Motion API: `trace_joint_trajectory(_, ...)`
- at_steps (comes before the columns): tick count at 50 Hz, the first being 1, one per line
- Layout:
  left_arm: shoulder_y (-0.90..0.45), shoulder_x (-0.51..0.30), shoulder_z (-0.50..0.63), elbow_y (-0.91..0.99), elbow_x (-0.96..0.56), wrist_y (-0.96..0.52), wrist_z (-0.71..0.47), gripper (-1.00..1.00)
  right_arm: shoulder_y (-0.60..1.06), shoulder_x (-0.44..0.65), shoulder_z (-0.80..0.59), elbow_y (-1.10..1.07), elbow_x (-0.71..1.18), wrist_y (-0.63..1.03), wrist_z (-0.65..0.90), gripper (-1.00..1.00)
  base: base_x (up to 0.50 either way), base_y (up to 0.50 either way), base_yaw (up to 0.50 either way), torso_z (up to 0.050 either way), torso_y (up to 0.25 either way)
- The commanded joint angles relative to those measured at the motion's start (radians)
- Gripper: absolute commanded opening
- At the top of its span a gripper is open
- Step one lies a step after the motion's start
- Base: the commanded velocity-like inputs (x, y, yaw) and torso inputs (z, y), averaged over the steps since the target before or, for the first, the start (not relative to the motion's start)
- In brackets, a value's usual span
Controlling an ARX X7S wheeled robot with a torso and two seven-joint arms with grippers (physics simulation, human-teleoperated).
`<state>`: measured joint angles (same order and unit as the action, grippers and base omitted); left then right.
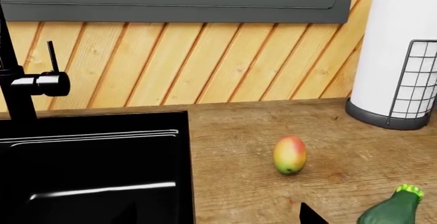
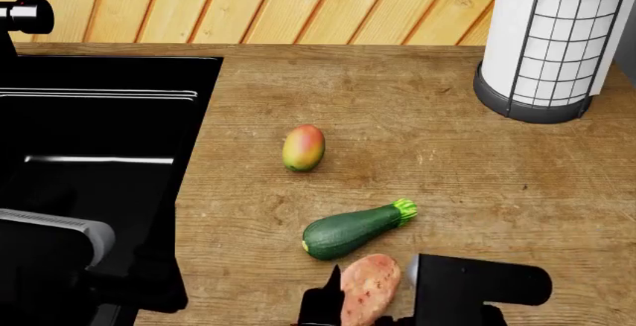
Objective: There is a mixed pile of frozen fruits and vegetables on the counter. Locate all the frozen vegetables and place the items in a bowl on the counter. Take all the frozen fruits and defrost them in a running sink.
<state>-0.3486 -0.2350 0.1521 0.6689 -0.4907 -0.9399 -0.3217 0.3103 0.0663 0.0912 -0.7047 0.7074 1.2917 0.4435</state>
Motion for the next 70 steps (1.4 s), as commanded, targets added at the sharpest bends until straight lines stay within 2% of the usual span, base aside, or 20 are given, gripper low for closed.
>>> trace_joint_trajectory(1,0.002,0.002,0.005,-0.006,-0.013,0.016,0.006,1.0,0.016,0.009,-0.046,0.095,-0.028,-0.072,0.008,1.0,0.0,0.0,0.0,0.0,0.0)
trace_joint_trajectory(23,0.007,-0.005,0.005,0.003,-0.032,0.019,-0.002,1.0,0.05,0.014,-0.111,0.192,-0.021,-0.126,0.011,1.0,0.0,0.0,0.0,0.0,0.0)
trace_joint_trajectory(46,0.015,-0.011,0.01,-0.002,-0.048,0.034,-0.003,1.0,0.049,0.014,-0.104,0.205,0.036,-0.142,0.039,1.0,0.0,0.0,0.0,0.0,0.0)
trace_joint_trajectory(47,0.017,-0.014,0.007,0.001,-0.05,0.034,-0.002,1.0,0.045,0.015,-0.106,0.195,0.029,-0.153,0.047,-1.0,0.0,0.0,0.0,0.0,0.0)
trace_joint_trajectory(70,0.005,-0.013,0.026,-0.017,-0.053,0.042,-0.013,1.0,0.106,0.057,-0.089,0.083,0.065,-0.139,0.152,-1.0,0.0,0.0,0.0,0.0,0.0)
